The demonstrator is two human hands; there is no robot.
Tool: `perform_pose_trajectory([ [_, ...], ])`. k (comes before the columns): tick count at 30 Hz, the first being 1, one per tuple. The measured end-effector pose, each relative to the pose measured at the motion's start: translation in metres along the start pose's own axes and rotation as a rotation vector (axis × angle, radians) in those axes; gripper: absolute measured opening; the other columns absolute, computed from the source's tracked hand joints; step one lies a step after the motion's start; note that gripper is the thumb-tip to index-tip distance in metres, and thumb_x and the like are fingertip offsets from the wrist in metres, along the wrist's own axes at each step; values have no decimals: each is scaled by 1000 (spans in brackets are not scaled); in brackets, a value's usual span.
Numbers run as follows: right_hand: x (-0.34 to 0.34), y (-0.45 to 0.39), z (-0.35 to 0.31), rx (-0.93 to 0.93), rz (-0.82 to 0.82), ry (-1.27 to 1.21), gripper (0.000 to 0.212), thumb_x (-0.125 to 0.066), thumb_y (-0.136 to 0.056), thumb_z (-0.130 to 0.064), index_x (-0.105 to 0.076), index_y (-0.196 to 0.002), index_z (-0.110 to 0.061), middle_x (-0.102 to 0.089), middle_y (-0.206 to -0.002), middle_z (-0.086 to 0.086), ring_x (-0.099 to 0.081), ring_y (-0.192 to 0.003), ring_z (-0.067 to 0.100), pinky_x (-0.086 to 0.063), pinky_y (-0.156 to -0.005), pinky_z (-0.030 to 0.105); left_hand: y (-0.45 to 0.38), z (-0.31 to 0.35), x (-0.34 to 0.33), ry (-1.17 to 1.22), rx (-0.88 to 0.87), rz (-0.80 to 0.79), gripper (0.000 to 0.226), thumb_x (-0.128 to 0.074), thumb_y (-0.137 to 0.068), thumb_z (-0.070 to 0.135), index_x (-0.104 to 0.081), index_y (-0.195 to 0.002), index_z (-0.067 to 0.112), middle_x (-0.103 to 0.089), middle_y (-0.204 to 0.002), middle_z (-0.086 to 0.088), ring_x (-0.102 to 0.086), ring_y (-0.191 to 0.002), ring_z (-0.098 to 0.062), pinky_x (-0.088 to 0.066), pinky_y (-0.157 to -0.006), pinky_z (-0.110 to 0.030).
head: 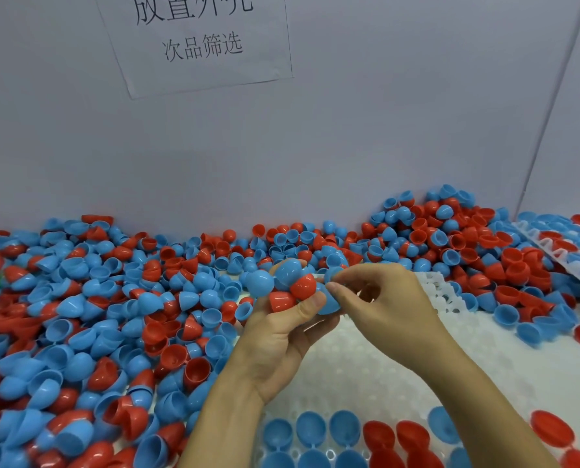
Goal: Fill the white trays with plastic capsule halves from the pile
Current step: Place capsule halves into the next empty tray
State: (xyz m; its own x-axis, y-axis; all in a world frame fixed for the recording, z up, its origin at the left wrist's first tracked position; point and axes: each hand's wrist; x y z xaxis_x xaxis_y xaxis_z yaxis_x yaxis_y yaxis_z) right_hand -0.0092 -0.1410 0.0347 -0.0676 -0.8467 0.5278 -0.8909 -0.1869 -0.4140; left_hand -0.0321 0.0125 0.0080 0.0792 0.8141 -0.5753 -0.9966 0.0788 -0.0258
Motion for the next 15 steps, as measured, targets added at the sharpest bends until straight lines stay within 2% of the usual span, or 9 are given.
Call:
perform_pose_trajectory([
  [3, 8, 0, 2, -83, -99, 44, 15, -77, -84, -30, -77, -99, -28, -67, -79, -15, -63, -69, 3, -51, -58, 14, 3, 2, 2, -122, -22, -29, 60, -73, -72, 6, -57, -129, -2, -72, -114, -24, -73, -100, -36, -60, -75, -32],
  [6, 10, 0, 2, -118, -119, 42, 19, -79, -81, -25, -76, -100, -24, -68, -81, -13, -66, -59, 6, -51, -52, 13, 5, 3, 3, -179, -34, -62, 69, -73, -70, 6, -50, -135, -1, -71, -114, -25, -73, -101, -38, -61, -75, -34],
  [12, 2, 1, -1, -82, -79, 88, 14, -77, -85, -20, -77, -98, -24, -66, -76, -18, -66, -58, 3, -52, -51, 13, 6, 4, 3, -129, -10, -40, 64, -72, -72, 7, -53, -133, 0, -69, -119, -25, -73, -100, -34, -61, -75, -37],
  [15, 0, -1, 0, -86, -4, 93, 13, -77, -85, -21, -78, -98, -20, -68, -73, -15, -65, -58, 7, -53, -54, 14, 4, 7, 9, -60, -3, 36, 42, -72, -74, 8, -64, -115, 0, -72, -109, -20, -74, -95, -32, -61, -73, -36],
])
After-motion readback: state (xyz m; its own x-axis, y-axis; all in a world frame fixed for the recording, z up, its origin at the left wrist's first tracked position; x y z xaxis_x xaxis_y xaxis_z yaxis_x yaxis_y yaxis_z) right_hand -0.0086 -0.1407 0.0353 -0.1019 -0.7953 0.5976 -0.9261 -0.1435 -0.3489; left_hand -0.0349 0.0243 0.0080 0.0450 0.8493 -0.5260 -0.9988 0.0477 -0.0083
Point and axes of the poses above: each hand's wrist, its own y-axis away from the middle knuckle, its own x-axis out of the back of the hand, z = x × y
